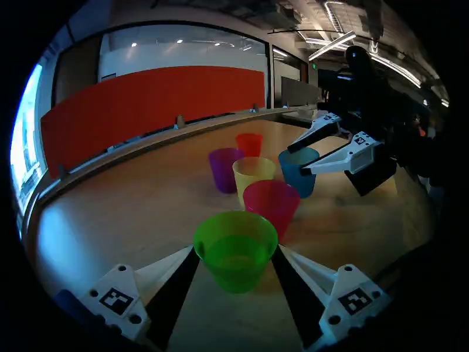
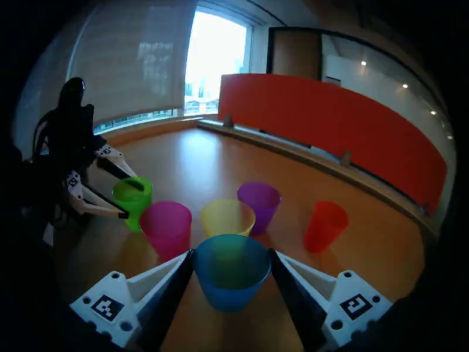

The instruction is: Pour water

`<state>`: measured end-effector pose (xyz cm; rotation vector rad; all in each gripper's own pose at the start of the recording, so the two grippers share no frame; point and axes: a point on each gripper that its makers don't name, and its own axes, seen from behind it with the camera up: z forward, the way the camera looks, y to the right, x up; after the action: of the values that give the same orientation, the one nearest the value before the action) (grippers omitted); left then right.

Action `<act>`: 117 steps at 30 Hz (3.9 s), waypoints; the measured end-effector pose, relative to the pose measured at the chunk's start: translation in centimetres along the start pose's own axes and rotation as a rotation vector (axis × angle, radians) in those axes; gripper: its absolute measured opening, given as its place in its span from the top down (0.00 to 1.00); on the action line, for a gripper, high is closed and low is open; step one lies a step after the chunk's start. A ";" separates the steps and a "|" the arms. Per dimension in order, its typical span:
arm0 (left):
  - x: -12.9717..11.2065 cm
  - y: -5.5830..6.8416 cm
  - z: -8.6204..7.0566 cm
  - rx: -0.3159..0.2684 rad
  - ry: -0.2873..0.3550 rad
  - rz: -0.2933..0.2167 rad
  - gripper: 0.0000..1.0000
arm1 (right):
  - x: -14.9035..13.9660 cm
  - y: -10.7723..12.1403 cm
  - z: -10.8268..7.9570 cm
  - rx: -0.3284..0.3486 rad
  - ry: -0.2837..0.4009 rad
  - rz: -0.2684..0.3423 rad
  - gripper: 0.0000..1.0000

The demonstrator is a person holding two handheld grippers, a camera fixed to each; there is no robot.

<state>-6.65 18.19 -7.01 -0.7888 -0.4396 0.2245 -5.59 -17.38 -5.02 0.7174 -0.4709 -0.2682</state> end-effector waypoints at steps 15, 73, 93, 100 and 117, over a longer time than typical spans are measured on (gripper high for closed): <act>-0.4 -0.3 0.7 -0.006 -0.015 -0.017 0.15 | -1.3 0.2 0.6 0.004 -0.024 0.003 0.07; -2.1 0.2 -1.2 0.008 -0.087 0.002 0.14 | -3.8 0.0 -2.5 -0.032 -0.065 0.014 0.00; -2.2 -1.1 -5.5 0.094 -0.038 -0.049 0.14 | -4.8 0.9 -6.8 -0.120 -0.035 0.060 0.00; -1.9 -2.3 -7.3 0.152 -0.002 -0.079 0.14 | -4.6 1.9 -8.6 -0.193 0.007 0.084 0.00; 1.6 -8.6 -12.5 0.420 0.185 -0.112 0.14 | -0.7 5.9 -12.4 -0.415 0.198 0.117 0.00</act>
<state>0.83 4.97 -8.05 -0.3669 -0.2480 0.1311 0.47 -5.77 -9.34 0.3050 -0.2550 -0.1744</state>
